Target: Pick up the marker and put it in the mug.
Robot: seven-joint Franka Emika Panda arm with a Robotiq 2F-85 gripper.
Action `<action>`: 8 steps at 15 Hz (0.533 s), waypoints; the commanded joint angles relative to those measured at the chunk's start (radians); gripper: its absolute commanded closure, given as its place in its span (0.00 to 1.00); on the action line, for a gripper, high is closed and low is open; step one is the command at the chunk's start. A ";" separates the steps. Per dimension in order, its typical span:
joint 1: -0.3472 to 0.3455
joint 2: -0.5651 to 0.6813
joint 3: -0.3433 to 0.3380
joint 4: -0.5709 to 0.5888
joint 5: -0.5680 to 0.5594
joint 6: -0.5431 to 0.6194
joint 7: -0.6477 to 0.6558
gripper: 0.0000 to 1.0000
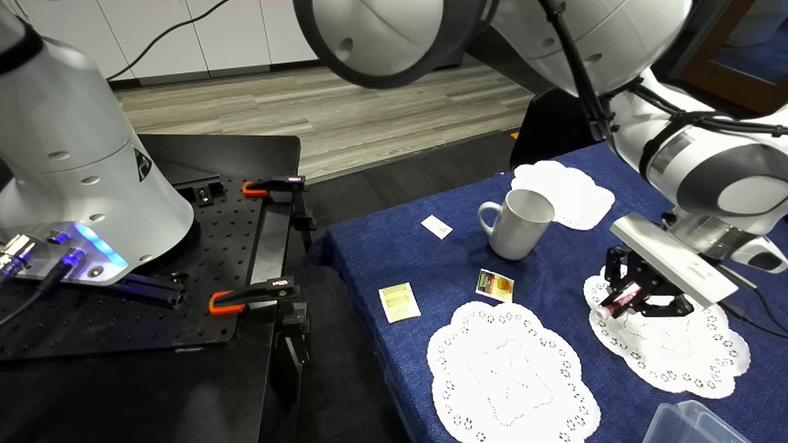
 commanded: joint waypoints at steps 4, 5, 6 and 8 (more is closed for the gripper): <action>-0.002 -0.236 -0.004 -0.213 0.002 0.026 0.029 0.95; -0.002 -0.281 -0.003 -0.265 0.002 0.034 0.027 0.95; -0.001 -0.312 -0.004 -0.295 0.001 0.034 0.030 0.95; -0.002 -0.376 -0.002 -0.370 0.000 0.052 0.025 0.95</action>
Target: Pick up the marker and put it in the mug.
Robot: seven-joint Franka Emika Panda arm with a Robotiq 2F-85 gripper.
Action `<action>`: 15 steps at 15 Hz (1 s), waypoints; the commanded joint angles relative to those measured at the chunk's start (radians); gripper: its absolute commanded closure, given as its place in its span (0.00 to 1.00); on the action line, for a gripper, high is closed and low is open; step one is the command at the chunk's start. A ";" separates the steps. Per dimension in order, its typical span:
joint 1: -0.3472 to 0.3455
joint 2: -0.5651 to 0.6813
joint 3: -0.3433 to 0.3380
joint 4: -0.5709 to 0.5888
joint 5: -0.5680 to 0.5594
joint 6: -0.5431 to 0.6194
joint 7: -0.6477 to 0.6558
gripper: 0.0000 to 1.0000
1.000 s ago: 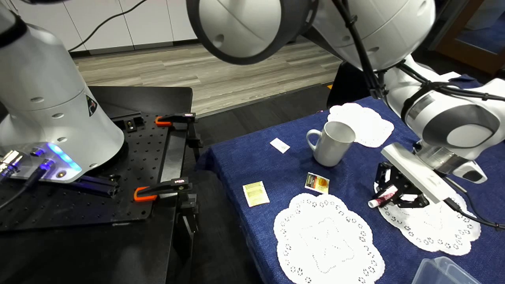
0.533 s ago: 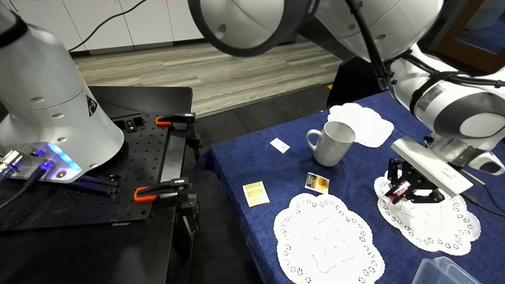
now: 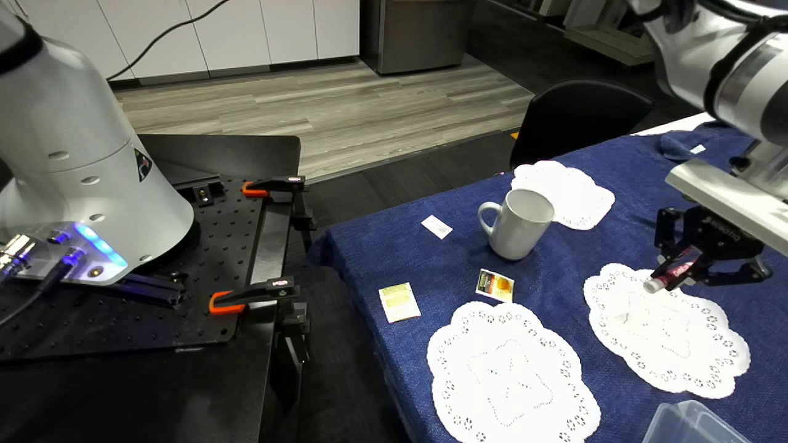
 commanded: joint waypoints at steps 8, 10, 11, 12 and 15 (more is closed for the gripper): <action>-0.011 -0.368 -0.003 -0.511 -0.010 0.089 0.027 0.95; -0.022 -0.422 0.001 -0.596 -0.003 0.098 0.021 0.95; -0.027 -0.449 0.003 -0.637 -0.004 0.098 0.010 0.95; -0.023 -0.342 0.006 -0.482 -0.005 0.048 0.006 0.80; -0.029 -0.397 0.004 -0.566 -0.003 0.061 0.006 0.80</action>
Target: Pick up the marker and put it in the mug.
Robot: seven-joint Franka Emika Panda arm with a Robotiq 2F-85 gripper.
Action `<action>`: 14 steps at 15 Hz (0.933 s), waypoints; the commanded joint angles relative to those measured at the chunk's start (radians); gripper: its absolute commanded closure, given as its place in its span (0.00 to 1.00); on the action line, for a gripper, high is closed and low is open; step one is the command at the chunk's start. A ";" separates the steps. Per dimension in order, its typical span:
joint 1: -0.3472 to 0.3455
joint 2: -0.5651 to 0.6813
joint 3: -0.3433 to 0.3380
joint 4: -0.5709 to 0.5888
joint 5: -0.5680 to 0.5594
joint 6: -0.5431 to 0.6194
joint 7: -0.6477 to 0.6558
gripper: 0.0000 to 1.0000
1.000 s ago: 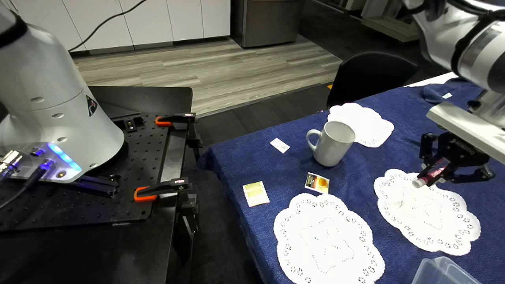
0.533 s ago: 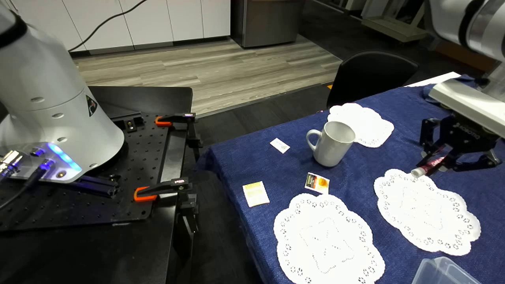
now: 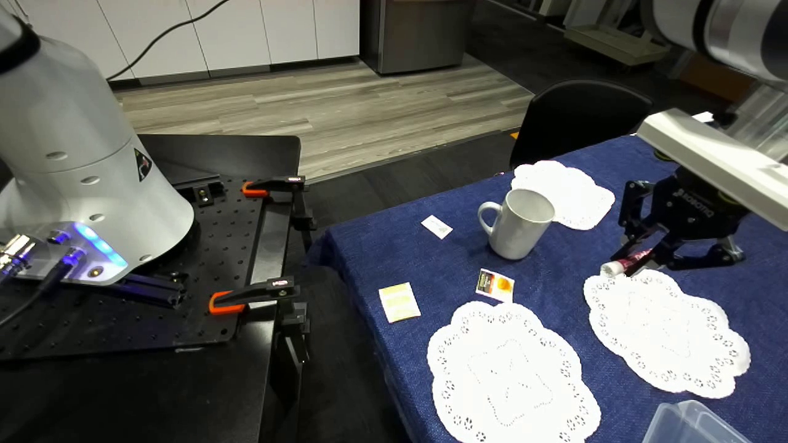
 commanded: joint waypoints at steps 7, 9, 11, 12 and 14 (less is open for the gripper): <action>-0.041 -0.032 0.064 -0.022 0.021 0.005 -0.170 0.95; -0.063 -0.040 0.091 -0.029 0.034 0.014 -0.264 0.95; -0.086 -0.047 0.116 -0.033 0.061 0.021 -0.365 0.95; -0.099 -0.052 0.129 -0.035 0.078 0.022 -0.424 0.95; -0.127 -0.055 0.155 -0.034 0.126 0.018 -0.550 0.95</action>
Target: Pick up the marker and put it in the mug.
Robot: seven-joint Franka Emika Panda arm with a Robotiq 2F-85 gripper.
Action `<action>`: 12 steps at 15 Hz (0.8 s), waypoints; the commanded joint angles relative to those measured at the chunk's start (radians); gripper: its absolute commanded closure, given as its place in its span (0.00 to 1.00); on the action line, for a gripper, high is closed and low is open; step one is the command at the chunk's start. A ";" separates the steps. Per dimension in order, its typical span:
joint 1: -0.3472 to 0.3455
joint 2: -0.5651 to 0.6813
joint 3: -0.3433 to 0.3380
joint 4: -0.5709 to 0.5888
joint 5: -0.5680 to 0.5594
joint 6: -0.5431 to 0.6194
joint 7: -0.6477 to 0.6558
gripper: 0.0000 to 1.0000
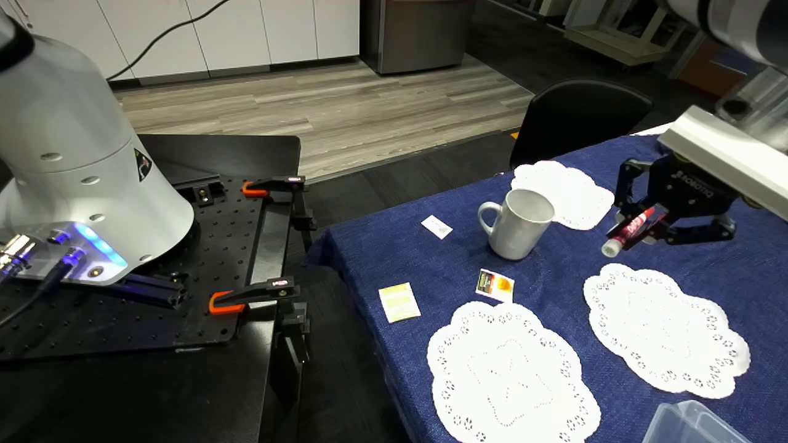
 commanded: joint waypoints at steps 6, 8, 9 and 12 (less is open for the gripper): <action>-0.129 -0.015 0.106 -0.004 0.276 -0.004 -0.538 0.95; -0.146 -0.016 0.118 -0.010 0.349 0.001 -0.652 0.95; -0.150 -0.018 0.120 -0.017 0.384 0.008 -0.695 0.95; -0.157 -0.021 0.121 -0.035 0.484 0.008 -0.815 0.95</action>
